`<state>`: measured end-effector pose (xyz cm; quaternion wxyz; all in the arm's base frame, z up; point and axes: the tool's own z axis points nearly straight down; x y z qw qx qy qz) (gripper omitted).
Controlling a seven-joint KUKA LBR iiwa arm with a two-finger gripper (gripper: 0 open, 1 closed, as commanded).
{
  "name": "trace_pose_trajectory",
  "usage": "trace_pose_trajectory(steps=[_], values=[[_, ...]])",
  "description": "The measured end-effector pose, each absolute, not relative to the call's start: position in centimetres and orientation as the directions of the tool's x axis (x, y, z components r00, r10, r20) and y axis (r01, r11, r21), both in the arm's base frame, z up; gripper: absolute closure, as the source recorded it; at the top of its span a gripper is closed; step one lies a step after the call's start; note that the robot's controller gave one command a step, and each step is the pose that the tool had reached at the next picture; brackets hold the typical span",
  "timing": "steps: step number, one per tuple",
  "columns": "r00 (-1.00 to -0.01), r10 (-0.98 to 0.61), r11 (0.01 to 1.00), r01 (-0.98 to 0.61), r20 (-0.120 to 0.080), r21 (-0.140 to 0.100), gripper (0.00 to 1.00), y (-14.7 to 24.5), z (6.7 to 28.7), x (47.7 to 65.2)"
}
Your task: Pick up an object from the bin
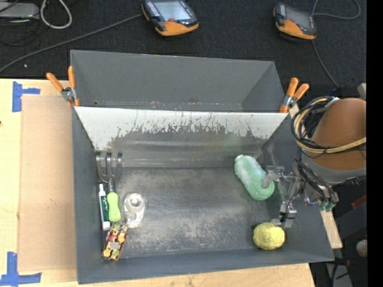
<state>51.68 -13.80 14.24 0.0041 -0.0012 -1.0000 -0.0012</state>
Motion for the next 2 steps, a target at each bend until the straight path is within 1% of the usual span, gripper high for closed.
trace_pose_trajectory(steps=[1, 2], values=[[-1.000, -0.002, 1.000, -0.002, 0.002, 0.001, 0.00, -13.8, 14.6, 51.9], [-0.973, 0.229, 0.973, 0.229, -0.008, 0.002, 0.00, -14.2, 10.7, 58.1]])
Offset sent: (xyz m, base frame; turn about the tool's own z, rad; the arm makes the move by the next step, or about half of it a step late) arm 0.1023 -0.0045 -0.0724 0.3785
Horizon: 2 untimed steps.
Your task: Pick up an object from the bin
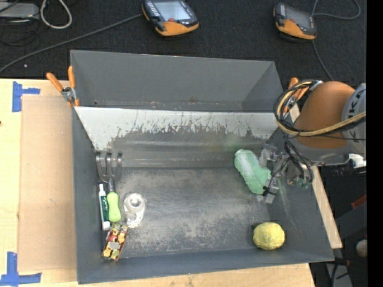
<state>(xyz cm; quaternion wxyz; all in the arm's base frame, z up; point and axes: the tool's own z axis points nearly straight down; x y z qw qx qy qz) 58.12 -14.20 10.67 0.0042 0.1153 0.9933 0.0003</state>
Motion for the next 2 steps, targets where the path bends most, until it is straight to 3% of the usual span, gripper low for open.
trace_pose_trajectory(steps=[1, 2], values=[[-0.998, 0.056, 0.998, 0.056, 0.002, 0.001, 0.00, -13.36, 11.71, 58.59], [-0.986, 0.165, 0.986, 0.165, -0.002, 0.001, 0.00, -13.12, 11.53, 58.74]])
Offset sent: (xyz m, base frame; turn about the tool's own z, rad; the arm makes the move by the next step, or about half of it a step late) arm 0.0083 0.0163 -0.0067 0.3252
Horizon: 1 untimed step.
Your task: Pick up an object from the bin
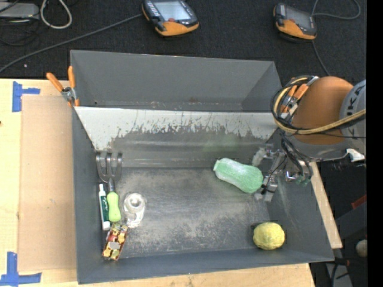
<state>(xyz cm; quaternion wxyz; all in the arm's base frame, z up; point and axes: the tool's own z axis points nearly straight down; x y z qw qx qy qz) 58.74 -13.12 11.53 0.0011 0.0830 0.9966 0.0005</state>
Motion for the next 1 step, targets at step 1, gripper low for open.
trace_pose_trajectory(steps=[1], values=[[-0.981, 0.194, 0.981, 0.194, -0.001, 0.001, 0.00, -12.01, 8.36, 58.70]])
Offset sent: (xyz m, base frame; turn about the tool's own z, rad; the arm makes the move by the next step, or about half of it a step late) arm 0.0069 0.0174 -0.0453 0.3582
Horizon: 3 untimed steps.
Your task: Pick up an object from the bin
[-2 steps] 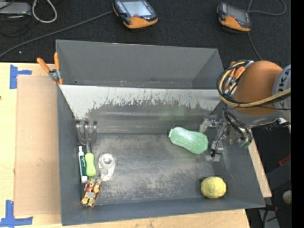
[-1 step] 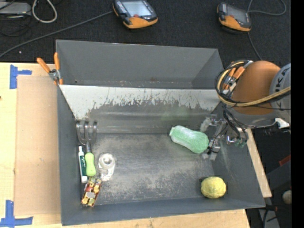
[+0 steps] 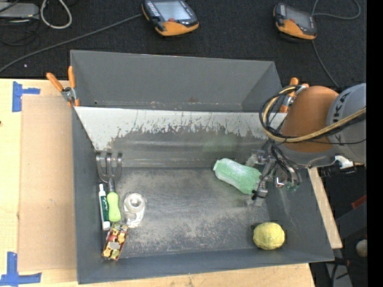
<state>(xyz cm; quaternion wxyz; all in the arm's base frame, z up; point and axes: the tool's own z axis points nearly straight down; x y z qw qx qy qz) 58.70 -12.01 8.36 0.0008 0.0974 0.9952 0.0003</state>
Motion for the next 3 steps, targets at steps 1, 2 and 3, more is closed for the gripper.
trace_pose_trajectory(steps=[1, 2, 3], values=[[-0.867, 0.498, 0.867, 0.498, -0.003, 0.001, 1.00, -11.5, 7.2, 59.5], [-0.867, 0.497, 0.867, 0.497, -0.004, 0.001, 1.00, -11.5, 7.2, 59.5], [-0.868, 0.497, 0.868, 0.497, -0.003, 0.001, 1.00, -11.4, 8.3, 59.4]])
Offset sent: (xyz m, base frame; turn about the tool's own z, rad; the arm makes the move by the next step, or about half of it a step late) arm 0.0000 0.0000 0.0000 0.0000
